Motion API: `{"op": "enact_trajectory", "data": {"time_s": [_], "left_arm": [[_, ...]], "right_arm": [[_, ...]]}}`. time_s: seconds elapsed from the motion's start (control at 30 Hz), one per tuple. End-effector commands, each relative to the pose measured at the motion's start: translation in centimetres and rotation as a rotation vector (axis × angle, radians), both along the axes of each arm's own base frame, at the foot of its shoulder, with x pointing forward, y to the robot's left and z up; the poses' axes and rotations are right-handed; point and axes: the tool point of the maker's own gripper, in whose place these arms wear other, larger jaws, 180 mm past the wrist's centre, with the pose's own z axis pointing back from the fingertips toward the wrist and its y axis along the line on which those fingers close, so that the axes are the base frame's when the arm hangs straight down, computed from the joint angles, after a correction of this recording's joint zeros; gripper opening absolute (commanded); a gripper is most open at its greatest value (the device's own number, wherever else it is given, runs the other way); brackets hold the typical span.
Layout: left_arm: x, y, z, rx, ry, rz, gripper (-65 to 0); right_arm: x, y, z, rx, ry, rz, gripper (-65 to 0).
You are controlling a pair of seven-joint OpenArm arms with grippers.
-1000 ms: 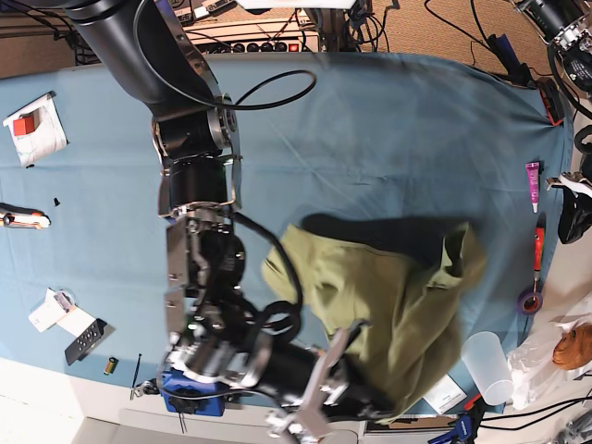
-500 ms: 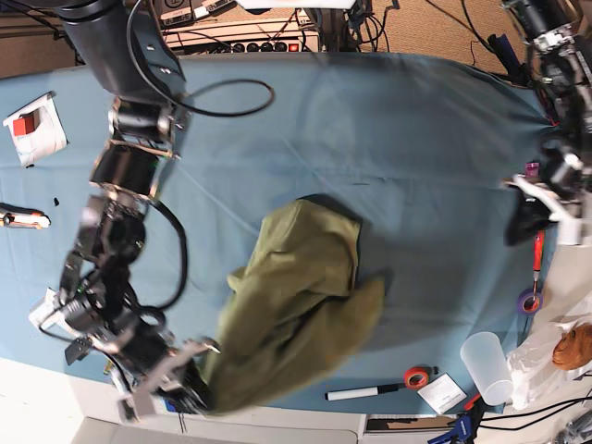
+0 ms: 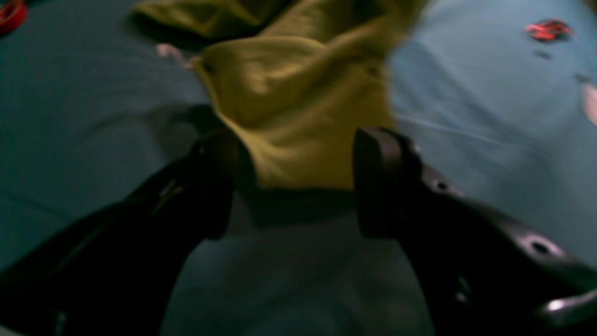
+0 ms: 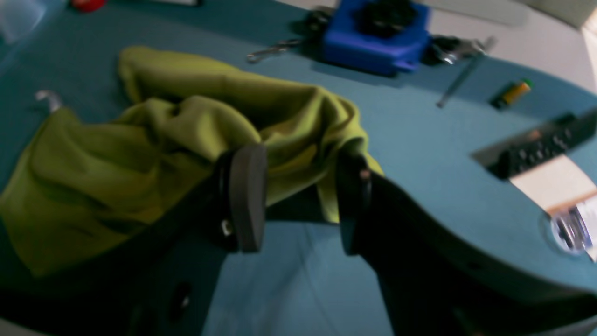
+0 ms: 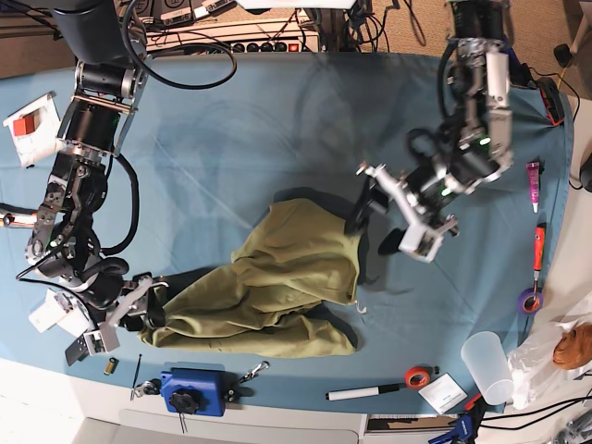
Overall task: Layout the t-shirt on the table in an organized manner, then fold the t-shirt properly
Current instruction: 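Grasp the t-shirt with the left gripper and drag it outward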
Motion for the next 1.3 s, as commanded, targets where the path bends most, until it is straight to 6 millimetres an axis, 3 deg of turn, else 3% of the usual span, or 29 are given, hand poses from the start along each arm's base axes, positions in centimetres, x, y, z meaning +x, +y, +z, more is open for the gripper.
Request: {"op": "enact_trajectory", "data": {"time_s": [0.0,0.1,0.23,0.5,0.77,0.97,1.03,1.13,1.27], "left_arm": [[1.2,0.1,1.7,-0.001,-0.053,0.033,-25.9],[2.2,0.3,1.1,0.047,0.011,0.101,-26.8],[2.3,-0.4,0.6,0.049,0.037,0.087,-33.0],[2.6,-0.9,-2.8,-0.008,0.128,0.083,-33.1],[3.4,-2.6,-4.8,-0.054,0.182,0.068,-33.1],[4.6,-3.1,-7.1,-0.045,0.269,0.065,-33.9],[4.2,-3.3,-7.2,-0.053,0.307,0.049,-42.0],[3.4,-4.2,-7.1,-0.104,0.362,0.014,-63.1],[2.9,-5.1,-6.0,-0.151,0.384,-0.021,-65.0]], "right_arm": [[0.7,-0.3,2.3,0.005,-0.057,-0.003,-39.9],[0.3,-1.1,1.9,0.001,-0.028,-0.021,-39.9],[0.0,-2.5,1.9,0.012,-0.012,-0.064,-39.9],[-1.0,-5.7,1.9,0.048,0.011,-0.163,-39.9],[-1.4,-6.1,1.4,0.045,0.037,-0.171,-39.9],[-2.8,-6.2,-1.0,0.033,0.094,-0.169,-39.9],[-3.5,-6.4,-2.0,0.026,0.117,-0.172,-39.9],[-4.6,-6.7,-3.5,0.024,0.146,-0.179,-39.9],[-5.8,-7.4,-4.9,0.039,0.154,-0.202,-39.9]]}}
